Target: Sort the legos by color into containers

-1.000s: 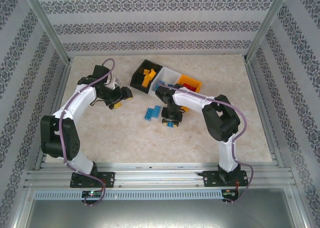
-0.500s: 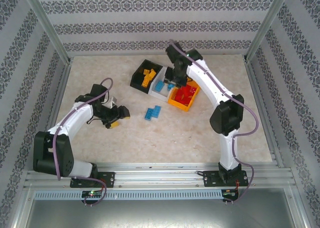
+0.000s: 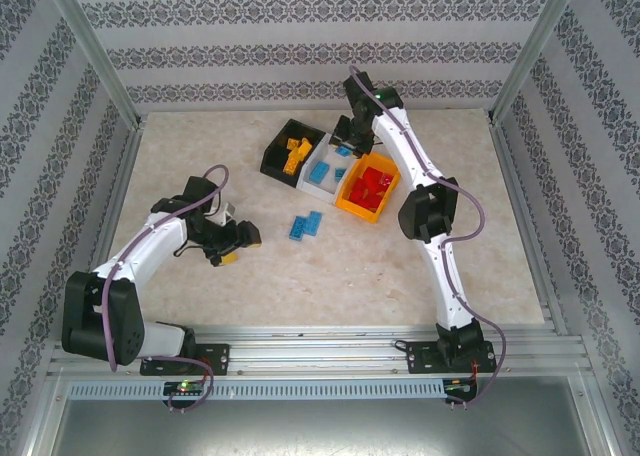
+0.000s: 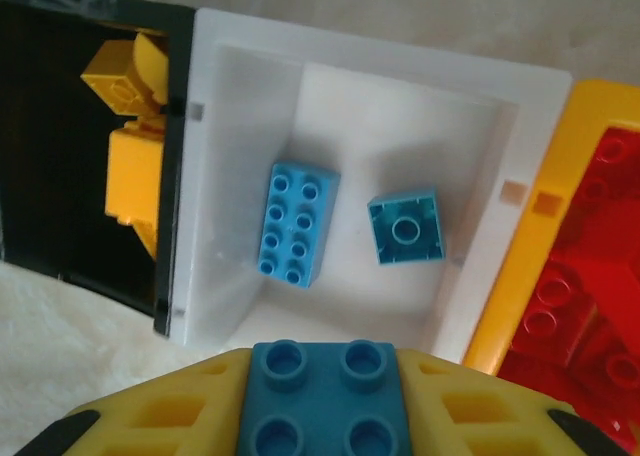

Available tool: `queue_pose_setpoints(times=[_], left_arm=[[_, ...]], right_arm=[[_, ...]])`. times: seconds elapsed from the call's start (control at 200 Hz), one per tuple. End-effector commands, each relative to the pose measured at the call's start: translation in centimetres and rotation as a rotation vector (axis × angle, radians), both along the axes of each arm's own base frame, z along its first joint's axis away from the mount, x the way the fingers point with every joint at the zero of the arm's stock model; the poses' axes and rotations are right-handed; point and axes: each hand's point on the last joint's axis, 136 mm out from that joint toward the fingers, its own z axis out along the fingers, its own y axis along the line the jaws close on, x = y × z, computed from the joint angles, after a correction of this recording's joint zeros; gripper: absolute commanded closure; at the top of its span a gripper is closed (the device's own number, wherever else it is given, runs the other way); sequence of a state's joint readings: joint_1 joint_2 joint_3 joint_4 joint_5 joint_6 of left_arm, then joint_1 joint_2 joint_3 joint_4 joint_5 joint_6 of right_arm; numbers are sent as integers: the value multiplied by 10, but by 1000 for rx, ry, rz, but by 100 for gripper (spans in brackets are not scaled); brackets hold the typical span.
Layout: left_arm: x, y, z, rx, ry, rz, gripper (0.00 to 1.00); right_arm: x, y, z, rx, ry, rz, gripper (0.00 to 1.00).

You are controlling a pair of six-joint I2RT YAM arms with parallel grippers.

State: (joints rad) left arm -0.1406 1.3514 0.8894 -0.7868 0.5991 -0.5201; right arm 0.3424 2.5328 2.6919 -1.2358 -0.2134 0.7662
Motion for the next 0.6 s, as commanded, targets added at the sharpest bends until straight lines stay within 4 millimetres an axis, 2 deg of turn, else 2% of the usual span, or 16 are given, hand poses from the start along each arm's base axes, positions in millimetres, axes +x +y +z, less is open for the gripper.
queue_pose_setpoints(times=[0.0, 0.105, 0.305, 0.455, 0.595], left_arm=[[-1, -2, 3, 25, 24, -17, 23], [3, -5, 3, 45, 21, -51, 22], [14, -17, -4, 106, 15, -143, 22], [32, -31, -14, 155, 7, -232, 23], [47, -52, -23, 186, -2, -336, 25]], right_arm=[[20, 11, 15, 99, -76, 2, 51], [26, 10, 17, 132, -83, -9, 44], [15, 4, 32, 118, -85, -2, 43], [-12, -2, 52, 69, -87, 32, 43], [-54, -10, 61, 13, -65, 62, 42]])
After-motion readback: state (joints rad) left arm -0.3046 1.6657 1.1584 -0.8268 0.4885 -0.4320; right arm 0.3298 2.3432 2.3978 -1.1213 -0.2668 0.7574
